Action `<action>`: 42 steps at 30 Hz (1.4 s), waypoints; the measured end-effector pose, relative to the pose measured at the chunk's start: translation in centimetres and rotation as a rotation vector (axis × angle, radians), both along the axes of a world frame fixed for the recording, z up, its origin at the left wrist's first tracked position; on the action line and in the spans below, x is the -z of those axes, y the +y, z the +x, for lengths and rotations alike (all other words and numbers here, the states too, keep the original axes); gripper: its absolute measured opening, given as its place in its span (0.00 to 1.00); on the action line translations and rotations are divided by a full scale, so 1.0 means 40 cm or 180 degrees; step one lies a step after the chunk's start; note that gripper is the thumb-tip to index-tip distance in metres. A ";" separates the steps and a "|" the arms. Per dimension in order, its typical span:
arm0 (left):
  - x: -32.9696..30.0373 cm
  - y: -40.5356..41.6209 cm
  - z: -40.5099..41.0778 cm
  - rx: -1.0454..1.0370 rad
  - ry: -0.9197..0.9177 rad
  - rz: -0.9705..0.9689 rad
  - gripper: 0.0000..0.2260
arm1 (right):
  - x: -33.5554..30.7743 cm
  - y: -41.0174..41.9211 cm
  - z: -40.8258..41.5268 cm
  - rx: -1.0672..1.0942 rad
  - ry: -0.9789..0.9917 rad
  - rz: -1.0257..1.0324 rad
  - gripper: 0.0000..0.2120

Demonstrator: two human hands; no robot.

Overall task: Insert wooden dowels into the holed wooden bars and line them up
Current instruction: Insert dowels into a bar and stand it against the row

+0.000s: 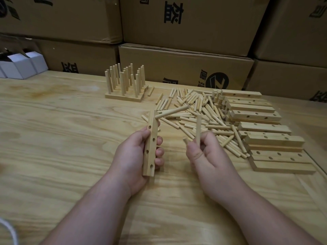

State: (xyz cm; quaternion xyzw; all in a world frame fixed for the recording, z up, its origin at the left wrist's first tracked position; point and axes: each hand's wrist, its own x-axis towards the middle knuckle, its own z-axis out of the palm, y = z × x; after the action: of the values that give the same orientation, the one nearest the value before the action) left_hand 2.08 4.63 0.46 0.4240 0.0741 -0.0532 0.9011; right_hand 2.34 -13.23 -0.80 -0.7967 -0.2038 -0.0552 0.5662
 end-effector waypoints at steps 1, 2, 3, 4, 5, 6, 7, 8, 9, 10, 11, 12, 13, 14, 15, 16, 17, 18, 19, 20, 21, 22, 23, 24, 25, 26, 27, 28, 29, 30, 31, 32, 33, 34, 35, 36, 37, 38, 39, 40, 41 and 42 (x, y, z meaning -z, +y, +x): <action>0.001 0.000 0.000 -0.0019 0.0000 -0.0002 0.18 | -0.002 -0.001 0.001 -0.0012 -0.0050 -0.0114 0.08; 0.002 0.001 0.000 -0.0039 0.0002 -0.0002 0.18 | -0.004 -0.003 0.001 -0.0036 -0.0117 -0.0206 0.06; 0.002 0.001 0.002 -0.0059 0.0005 -0.0002 0.18 | -0.008 -0.005 0.000 -0.0052 -0.0167 -0.0265 0.06; 0.003 0.000 0.002 -0.0075 0.0007 0.0001 0.19 | -0.010 -0.006 -0.001 -0.0057 -0.0195 -0.0297 0.07; 0.003 -0.001 0.003 -0.0087 0.0011 0.0008 0.19 | -0.011 -0.007 -0.003 -0.0070 -0.0190 -0.0299 0.08; 0.004 -0.001 0.004 -0.0098 0.0017 0.0017 0.19 | -0.011 -0.006 -0.005 -0.0099 -0.0143 -0.0260 0.09; 0.004 -0.002 0.004 -0.0112 0.0024 0.0028 0.19 | -0.008 -0.005 -0.005 -0.0120 -0.0064 -0.0194 0.10; 0.004 -0.003 0.004 -0.0127 0.0028 0.0038 0.19 | -0.004 -0.003 -0.004 -0.0130 0.0030 -0.0110 0.09; 0.004 -0.003 0.004 -0.0143 0.0032 0.0046 0.19 | -0.001 -0.002 -0.004 -0.0134 0.0120 -0.0038 0.07; 0.005 -0.004 0.005 -0.0163 0.0037 0.0056 0.19 | 0.001 -0.001 -0.004 -0.0130 0.0163 -0.0011 0.05; 0.005 -0.005 0.005 -0.0193 0.0042 0.0074 0.19 | 0.002 -0.002 -0.005 -0.0102 0.0146 -0.0043 0.03; 0.005 -0.006 0.005 -0.0226 0.0041 0.0108 0.18 | 0.001 -0.002 -0.006 -0.0054 0.0088 -0.0118 0.04; 0.005 -0.008 0.005 -0.0244 0.0026 0.0161 0.18 | 0.000 -0.002 -0.007 -0.0001 0.0025 -0.0196 0.05; 0.005 -0.010 0.004 -0.0241 -0.0003 0.0228 0.17 | -0.002 -0.003 -0.008 0.0046 -0.0029 -0.0239 0.05; 0.005 -0.012 0.003 -0.0224 -0.0036 0.0291 0.17 | -0.003 -0.004 -0.009 0.0085 -0.0079 -0.0258 0.05; 0.005 -0.013 0.003 -0.0208 -0.0060 0.0333 0.18 | -0.003 -0.005 -0.009 0.0116 -0.0132 -0.0285 0.05; 0.005 -0.014 0.002 -0.0198 -0.0069 0.0348 0.18 | -0.002 -0.005 -0.008 0.0142 -0.0179 -0.0333 0.04; 0.006 -0.014 0.001 -0.0192 -0.0070 0.0352 0.18 | -0.002 -0.006 -0.008 0.0164 -0.0206 -0.0377 0.04; 0.007 -0.014 0.000 -0.0189 -0.0071 0.0369 0.18 | -0.001 -0.008 -0.007 0.0180 -0.0210 -0.0391 0.04; 0.007 -0.014 0.000 -0.0186 -0.0079 0.0408 0.18 | -0.001 -0.008 -0.007 0.0191 -0.0201 -0.0382 0.05; 0.008 -0.015 -0.001 -0.0184 -0.0092 0.0459 0.18 | -0.001 -0.008 -0.007 0.0199 -0.0196 -0.0366 0.05; 0.008 -0.016 -0.001 -0.0178 -0.0110 0.0503 0.17 | -0.001 -0.008 -0.007 0.0208 -0.0198 -0.0354 0.05; 0.009 -0.016 -0.002 -0.0166 -0.0132 0.0538 0.17 | -0.001 -0.009 -0.007 0.0213 -0.0202 -0.0336 0.05; 0.009 -0.017 -0.002 -0.0152 -0.0150 0.0574 0.17 | -0.001 -0.010 -0.007 0.0215 -0.0198 -0.0317 0.05; 0.010 -0.017 -0.002 -0.0144 -0.0164 0.0615 0.17 | 0.000 -0.011 -0.006 0.0214 -0.0187 -0.0308 0.05; 0.010 -0.017 -0.002 -0.0144 -0.0172 0.0669 0.17 | 0.000 -0.012 -0.005 0.0209 -0.0163 -0.0303 0.05; 0.010 -0.017 -0.002 -0.0146 -0.0186 0.0729 0.17 | 0.001 -0.014 -0.004 0.0202 -0.0139 -0.0291 0.05; 0.011 -0.018 -0.002 -0.0152 -0.0211 0.0792 0.17 | 0.001 -0.014 -0.003 0.0198 -0.0128 -0.0280 0.05; 0.013 -0.019 -0.002 -0.0165 -0.0239 0.0852 0.17 | 0.001 -0.016 -0.003 0.0203 -0.0137 -0.0285 0.06; 0.014 -0.019 -0.002 -0.0192 -0.0260 0.0906 0.17 | 0.000 -0.016 -0.002 0.0217 -0.0155 -0.0299 0.07; 0.016 -0.019 -0.002 -0.0221 -0.0271 0.0951 0.17 | -0.001 -0.016 -0.002 0.0233 -0.0176 -0.0317 0.07; 0.017 -0.020 -0.002 -0.0241 -0.0284 0.0988 0.17 | -0.002 -0.017 -0.001 0.0249 -0.0192 -0.0331 0.08; 0.020 -0.019 -0.003 -0.0252 -0.0300 0.1017 0.17 | -0.002 -0.017 0.000 0.0258 -0.0218 -0.0350 0.08; 0.022 -0.020 -0.003 -0.0260 -0.0313 0.1039 0.17 | -0.003 -0.015 0.000 0.0255 -0.0244 -0.0365 0.07; 0.025 -0.020 -0.003 -0.0265 -0.0321 0.1063 0.17 | -0.004 -0.014 -0.001 0.0230 -0.0272 -0.0381 0.06; 0.027 -0.020 -0.002 -0.0269 -0.0323 0.1098 0.16 | -0.005 -0.011 -0.002 0.0171 -0.0257 -0.0362 0.06; 0.029 -0.020 -0.001 -0.0274 -0.0318 0.1136 0.16 | -0.006 -0.007 -0.004 0.0092 -0.0197 -0.0317 0.08; 0.030 -0.020 0.001 -0.0284 -0.0310 0.1165 0.16 | -0.005 -0.005 -0.007 0.0033 -0.0124 -0.0305 0.12; 0.032 -0.019 0.002 -0.0295 -0.0302 0.1176 0.16 | -0.001 -0.004 -0.007 0.0029 -0.0115 -0.0407 0.15; 0.032 -0.019 0.004 -0.0302 -0.0291 0.1165 0.16 | 0.002 -0.002 -0.007 0.0073 -0.0195 -0.0577 0.15; 0.032 -0.019 0.005 -0.0303 -0.0277 0.1136 0.16 | 0.004 -0.002 -0.005 0.0149 -0.0351 -0.0741 0.13; 0.031 -0.019 0.006 -0.0304 -0.0261 0.1106 0.16 | 0.005 -0.001 -0.003 0.0235 -0.0522 -0.0803 0.11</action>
State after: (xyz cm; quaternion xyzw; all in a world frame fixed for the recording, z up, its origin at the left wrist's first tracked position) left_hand 2.31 3.87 -0.77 0.5711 0.0653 0.0206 0.8180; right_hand 2.21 -13.29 -1.00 -0.8613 -0.2252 -0.1149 0.4407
